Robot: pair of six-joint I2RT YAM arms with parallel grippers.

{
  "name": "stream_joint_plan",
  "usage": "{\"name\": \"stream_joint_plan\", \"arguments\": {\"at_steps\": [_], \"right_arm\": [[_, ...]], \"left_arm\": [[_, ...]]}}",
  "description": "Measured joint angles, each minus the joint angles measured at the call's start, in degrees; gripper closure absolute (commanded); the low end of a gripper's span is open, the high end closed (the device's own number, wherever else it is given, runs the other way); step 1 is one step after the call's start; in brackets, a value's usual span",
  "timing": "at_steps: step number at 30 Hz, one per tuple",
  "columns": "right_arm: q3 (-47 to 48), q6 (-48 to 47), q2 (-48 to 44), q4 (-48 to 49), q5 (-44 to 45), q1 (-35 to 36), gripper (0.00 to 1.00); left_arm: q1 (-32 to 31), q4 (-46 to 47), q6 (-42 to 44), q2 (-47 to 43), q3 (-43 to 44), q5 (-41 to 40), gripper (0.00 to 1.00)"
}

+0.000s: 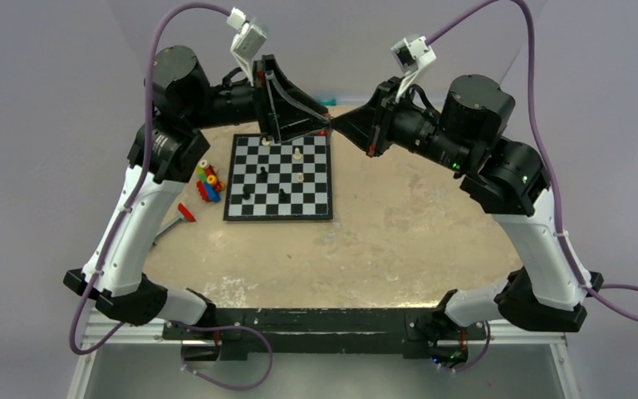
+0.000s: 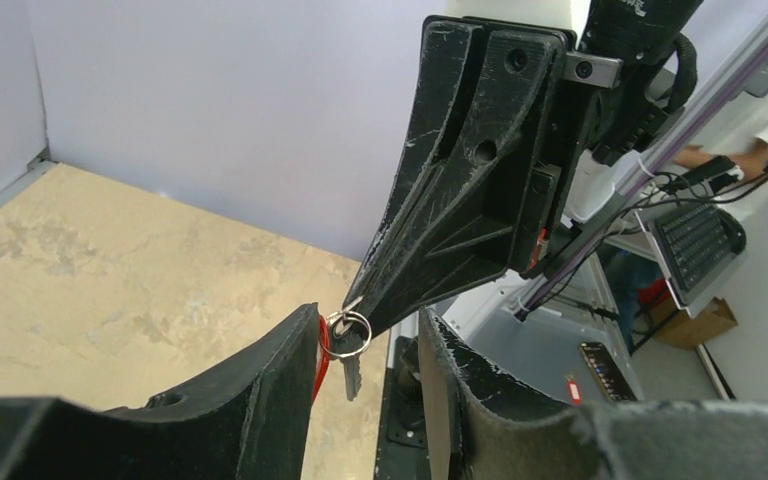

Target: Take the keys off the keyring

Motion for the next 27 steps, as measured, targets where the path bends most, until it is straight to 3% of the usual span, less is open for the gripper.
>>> {"name": "stream_joint_plan", "arguments": {"at_steps": [27], "right_arm": [[-1.64, 0.04, -2.23, 2.91, -0.70, 0.17, 1.00]], "left_arm": [[1.25, 8.92, -7.43, 0.98, -0.37, 5.01, 0.64]]}}
